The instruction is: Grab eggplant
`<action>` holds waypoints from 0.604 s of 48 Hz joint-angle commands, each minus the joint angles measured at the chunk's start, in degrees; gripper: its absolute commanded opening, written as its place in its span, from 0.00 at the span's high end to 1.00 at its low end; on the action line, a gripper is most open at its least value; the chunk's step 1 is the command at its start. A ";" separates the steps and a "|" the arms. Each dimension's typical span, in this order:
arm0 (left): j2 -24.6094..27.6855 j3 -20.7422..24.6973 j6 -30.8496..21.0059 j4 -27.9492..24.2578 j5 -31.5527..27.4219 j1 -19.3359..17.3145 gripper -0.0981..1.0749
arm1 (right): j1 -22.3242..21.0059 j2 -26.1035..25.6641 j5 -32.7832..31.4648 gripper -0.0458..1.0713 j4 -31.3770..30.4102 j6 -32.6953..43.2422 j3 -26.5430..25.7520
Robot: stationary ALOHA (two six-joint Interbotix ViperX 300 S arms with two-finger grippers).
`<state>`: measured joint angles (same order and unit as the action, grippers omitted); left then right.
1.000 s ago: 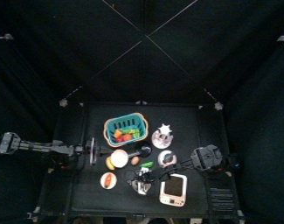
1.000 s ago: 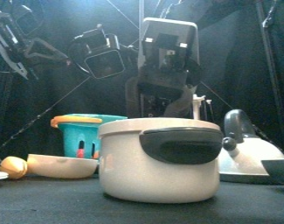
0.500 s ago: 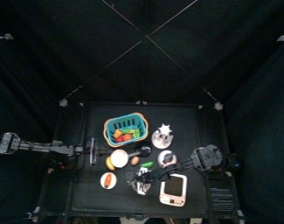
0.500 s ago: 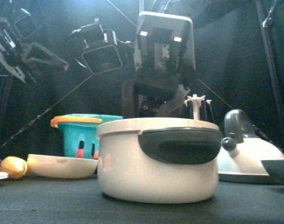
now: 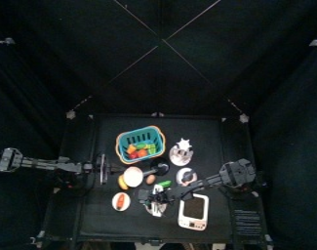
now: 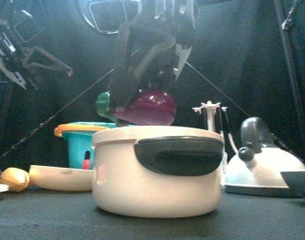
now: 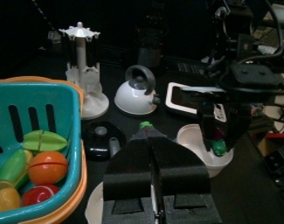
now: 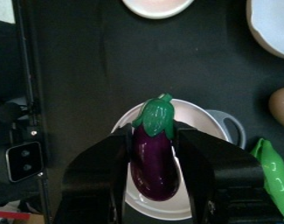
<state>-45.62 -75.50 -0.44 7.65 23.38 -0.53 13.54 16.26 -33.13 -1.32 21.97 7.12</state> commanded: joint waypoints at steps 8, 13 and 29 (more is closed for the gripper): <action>0.00 1.23 0.00 0.26 0.53 -0.18 0.93 | -1.58 -6.24 0.53 0.43 -4.83 0.00 -1.05; 0.00 1.23 0.00 0.26 0.53 -0.18 0.93 | -2.46 -6.77 1.05 0.43 -6.24 0.00 -0.53; 0.00 1.32 0.09 0.26 0.53 -0.18 0.93 | -3.34 -7.82 2.90 0.43 -6.86 0.00 0.97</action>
<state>-45.62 -75.50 -0.44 7.82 23.47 -0.62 10.63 11.95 -30.94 -7.73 21.97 8.61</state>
